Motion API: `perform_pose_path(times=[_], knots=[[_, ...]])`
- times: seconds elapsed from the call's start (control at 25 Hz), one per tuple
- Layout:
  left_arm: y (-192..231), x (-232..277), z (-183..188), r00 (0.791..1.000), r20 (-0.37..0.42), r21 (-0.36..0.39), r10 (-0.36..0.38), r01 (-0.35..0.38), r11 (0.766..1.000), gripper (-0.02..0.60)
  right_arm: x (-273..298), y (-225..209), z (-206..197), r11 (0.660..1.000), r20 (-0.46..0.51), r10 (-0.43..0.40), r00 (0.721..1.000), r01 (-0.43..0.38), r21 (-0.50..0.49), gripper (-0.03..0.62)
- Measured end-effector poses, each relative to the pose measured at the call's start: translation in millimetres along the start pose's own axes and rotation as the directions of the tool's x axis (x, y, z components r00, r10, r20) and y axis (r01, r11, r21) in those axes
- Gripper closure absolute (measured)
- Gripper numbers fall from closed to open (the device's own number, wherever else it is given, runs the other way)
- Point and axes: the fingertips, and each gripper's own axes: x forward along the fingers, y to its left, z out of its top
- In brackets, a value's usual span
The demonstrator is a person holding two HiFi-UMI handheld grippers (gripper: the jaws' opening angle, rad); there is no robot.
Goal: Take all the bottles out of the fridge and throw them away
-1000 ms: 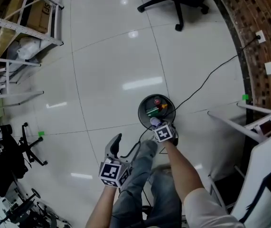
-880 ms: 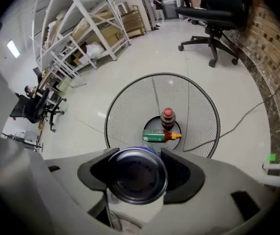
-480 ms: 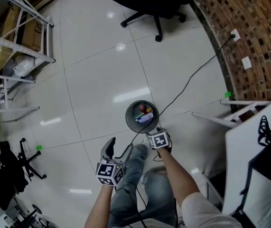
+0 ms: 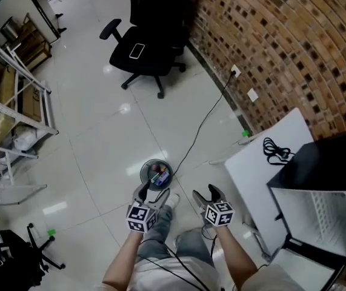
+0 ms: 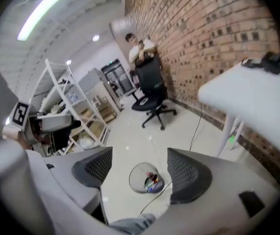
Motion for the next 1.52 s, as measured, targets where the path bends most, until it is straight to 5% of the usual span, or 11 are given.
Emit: perform_pose_path(times=[0.12,0.28,0.4,0.6,0.68,0.84,0.96,1.12,1.24,1.52], knots=[[-51.4,6.1,49.2,0.989,0.025,0.099,-0.143,0.14,0.985,0.247,-84.2,-20.2,75.3,0.984,0.251,-0.177,0.952,0.17,0.049,0.158],[-147.0,13.5,93.1,0.937,0.007,0.211,-0.348,0.339,0.917,0.247,-213.7,-32.1,133.5,0.933,0.483,-0.36,0.798,0.31,0.182,0.137],[-242.8,6.7,118.2,0.847,-0.025,0.319,-0.531,0.511,0.798,0.247,-317.8,-33.5,142.6,0.871,0.591,-0.487,0.643,0.414,0.266,0.137],[-382.7,-9.1,152.3,0.669,-0.031,0.4,-0.743,0.69,0.604,0.247,-468.4,-30.2,127.7,0.727,0.68,-0.654,0.331,0.523,0.445,0.138],[-426.4,-17.1,159.2,0.61,-0.027,0.423,-0.792,0.725,0.544,0.247,-517.0,-24.6,122.3,0.683,0.7,-0.671,0.245,0.571,0.456,0.14],[-494.5,-42.2,172.8,0.519,-0.034,0.475,-0.854,0.76,0.443,0.247,-589.4,-10.1,121.2,0.618,0.721,-0.68,0.134,0.633,0.466,0.145],[-522.2,-53.7,178.2,0.474,-0.016,0.483,-0.88,0.774,0.408,0.247,-616.2,-0.5,120.5,0.593,0.724,-0.682,0.099,0.655,0.469,0.152],[-544.8,-65.1,179.6,0.454,-0.021,0.498,-0.891,0.777,0.384,0.247,-627.3,-2.8,110.1,0.574,0.708,-0.699,0.104,0.672,0.468,0.164],[-550.0,-67.9,175.8,0.458,-0.025,0.507,-0.889,0.772,0.383,0.247,-627.6,-4.4,103.2,0.577,0.697,-0.706,0.125,0.672,0.464,0.166],[-546.1,-67.3,177.9,0.487,0.006,0.5,-0.874,0.755,0.424,0.247,-629.4,-7.3,98.9,0.585,0.703,-0.695,0.151,0.688,0.43,0.168]])
